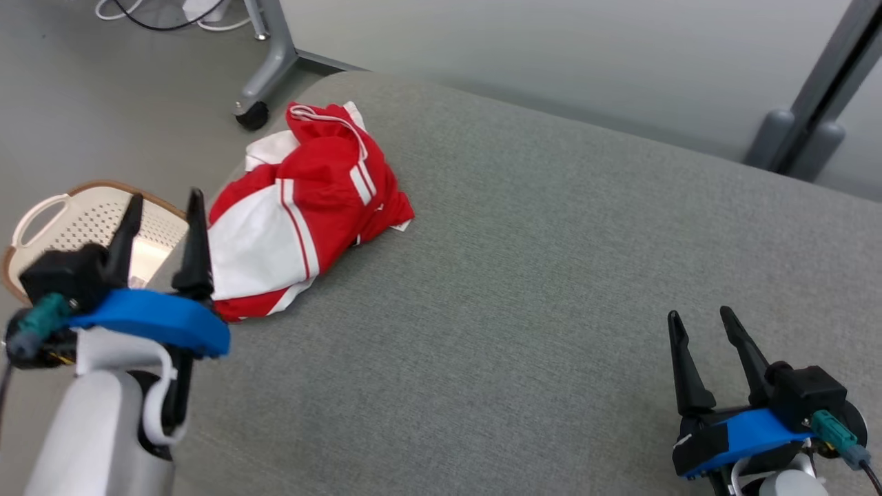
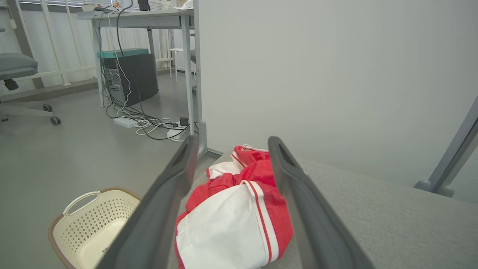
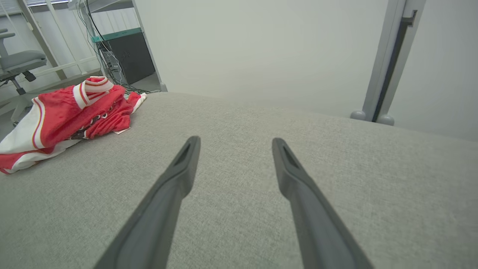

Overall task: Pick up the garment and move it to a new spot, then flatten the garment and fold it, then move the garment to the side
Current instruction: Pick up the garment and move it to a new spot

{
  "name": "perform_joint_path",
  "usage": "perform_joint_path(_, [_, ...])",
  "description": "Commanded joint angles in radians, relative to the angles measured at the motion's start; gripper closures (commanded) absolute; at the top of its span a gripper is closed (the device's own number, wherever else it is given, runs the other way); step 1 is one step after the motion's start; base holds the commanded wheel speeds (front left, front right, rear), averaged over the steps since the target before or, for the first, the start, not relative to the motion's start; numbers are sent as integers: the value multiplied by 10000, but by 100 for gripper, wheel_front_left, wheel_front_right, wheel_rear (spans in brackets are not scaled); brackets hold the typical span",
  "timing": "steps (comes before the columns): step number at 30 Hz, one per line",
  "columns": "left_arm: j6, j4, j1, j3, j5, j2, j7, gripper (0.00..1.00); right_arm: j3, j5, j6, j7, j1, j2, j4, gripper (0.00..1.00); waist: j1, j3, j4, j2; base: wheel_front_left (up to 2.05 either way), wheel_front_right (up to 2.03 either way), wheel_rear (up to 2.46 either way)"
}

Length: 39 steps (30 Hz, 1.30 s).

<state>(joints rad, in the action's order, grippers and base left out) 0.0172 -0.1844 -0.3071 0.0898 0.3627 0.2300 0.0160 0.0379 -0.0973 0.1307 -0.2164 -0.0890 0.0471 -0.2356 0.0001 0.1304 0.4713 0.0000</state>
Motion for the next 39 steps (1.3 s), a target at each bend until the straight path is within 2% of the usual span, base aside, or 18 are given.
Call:
perform_joint_path(1, [-17, -36, -285, -132, 132, 139, -264, 0, -4, 96, 1, 24, -151, 60, 102, 0, -1, 115, -102, 0, 0, 0, 0])
perform_joint_path(3, [11, -314, -838, -437, 455, 457, -979, 0, 37, 139, 1, 46, -256, 61, 188, 0, -1, 380, -348, 0, 0, 0, 0])
perform_joint_path(9, [-273, -1293, -1994, -1140, 1217, 1033, -2481, 0, -42, 346, 1, 125, -562, 60, 454, 0, -1, 1073, -1272, 0, 0, 0, 0])
perform_joint_path(18, [-625, -2844, -2439, -1716, 1909, 1728, -4253, 0, -213, 615, 1, 237, -836, 57, 983, 0, -1, 2028, -2632, 0, 0, 0, 0])
perform_joint_path(28, [-1218, -3539, -1985, -1943, 2400, 1603, -5430, 0, -239, 563, 1, 211, -905, 55, 1199, 0, -1, 2434, -3373, 0, 0, 0, 0])
perform_joint_path(31, [-1256, -3714, -1791, -1865, 2461, 1549, -5675, 2, -276, 555, 1, 237, -917, 57, 1241, 0, -1, 2492, -3476, 0, 0, 0, 0])
perform_joint_path(32, [-1240, -3769, -1754, -1836, 2443, 1558, -5707, 60, -277, 550, 1, 233, -905, 57, 1250, 0, -1, 2495, -3502, 0, 0, 0, 0])
perform_joint_path(33, [-1189, -3819, -1715, -1811, 2446, 1544, -5718, 100, -281, 522, 1, 233, -895, 57, 1246, 0, -1, 2484, -3530, 0, 0, 0, 0])
perform_joint_path(35, [-1061, -3874, -1643, -1794, 2558, 1501, -5774, 100, -281, 483, 1, 225, -844, 57, 1218, 0, -1, 2421, -3559, 0, 0, 0, 0])
perform_joint_path(39, [-887, -3627, -1837, -1736, 2388, 1846, -5489, 100, -251, 343, 1, 167, -730, 55, 1090, 0, -1, 2121, -3527, 0, 0, 0, 0])
